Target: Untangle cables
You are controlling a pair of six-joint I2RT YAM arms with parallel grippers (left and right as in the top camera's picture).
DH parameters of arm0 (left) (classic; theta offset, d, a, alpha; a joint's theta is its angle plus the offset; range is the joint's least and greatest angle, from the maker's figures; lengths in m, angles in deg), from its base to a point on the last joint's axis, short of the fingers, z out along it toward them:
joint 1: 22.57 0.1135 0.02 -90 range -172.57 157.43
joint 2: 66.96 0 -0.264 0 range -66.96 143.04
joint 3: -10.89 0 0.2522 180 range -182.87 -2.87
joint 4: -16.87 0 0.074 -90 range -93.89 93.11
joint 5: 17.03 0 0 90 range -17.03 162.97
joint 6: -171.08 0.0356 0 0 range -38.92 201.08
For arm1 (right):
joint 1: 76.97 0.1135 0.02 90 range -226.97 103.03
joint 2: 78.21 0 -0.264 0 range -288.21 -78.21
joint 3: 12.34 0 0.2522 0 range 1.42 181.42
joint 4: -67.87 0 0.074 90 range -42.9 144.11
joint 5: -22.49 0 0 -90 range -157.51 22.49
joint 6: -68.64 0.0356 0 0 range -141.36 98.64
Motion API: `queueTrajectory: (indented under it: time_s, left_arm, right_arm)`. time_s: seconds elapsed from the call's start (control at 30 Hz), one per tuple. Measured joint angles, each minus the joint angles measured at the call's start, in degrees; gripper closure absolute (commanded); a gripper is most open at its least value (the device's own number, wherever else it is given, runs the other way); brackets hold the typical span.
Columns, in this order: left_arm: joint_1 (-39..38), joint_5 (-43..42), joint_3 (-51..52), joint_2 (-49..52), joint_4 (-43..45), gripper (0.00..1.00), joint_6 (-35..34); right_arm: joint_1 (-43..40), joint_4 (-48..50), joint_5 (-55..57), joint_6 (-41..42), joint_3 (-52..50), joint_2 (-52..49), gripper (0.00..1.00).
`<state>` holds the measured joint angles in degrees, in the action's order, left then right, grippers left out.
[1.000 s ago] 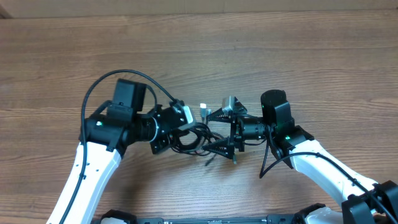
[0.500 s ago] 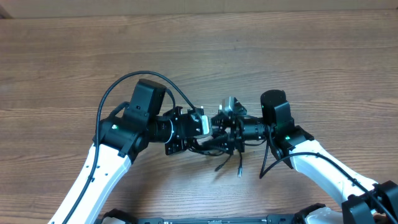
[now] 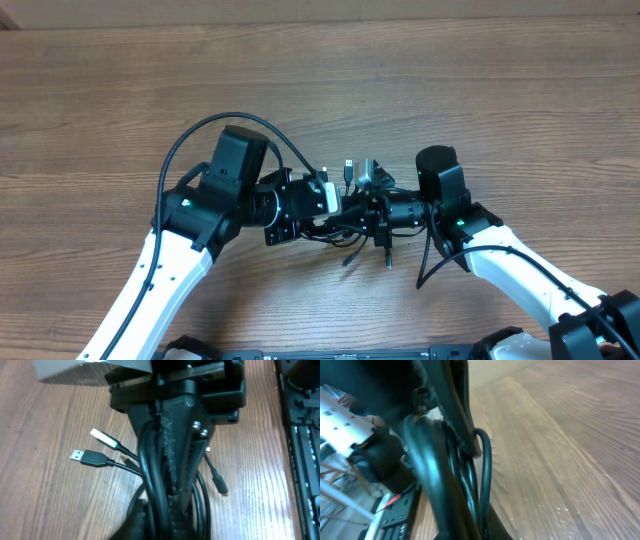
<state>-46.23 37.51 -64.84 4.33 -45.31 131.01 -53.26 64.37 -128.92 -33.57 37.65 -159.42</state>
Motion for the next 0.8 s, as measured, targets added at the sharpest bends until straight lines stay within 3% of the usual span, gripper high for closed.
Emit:
queueTrajectory:
  time_s: [0.4,0.57,0.8]
  left_arm:
    - [-0.37,2.58,0.0,0.0,-1.14,0.0,-4.13]
    - [-0.35,8.61,0.0,0.0,-1.09,0.0,-12.46]
    - [-0.35,21.51,0.0,0.0,-0.63,0.01,-31.34]
  right_arm:
    - [-0.83,0.52,8.37,2.67,0.0,-0.02,0.96]
    - [-0.85,1.77,13.81,7.52,0.0,-0.02,0.96]
    - [-0.83,2.6,17.22,10.99,0.0,-0.02,0.96]
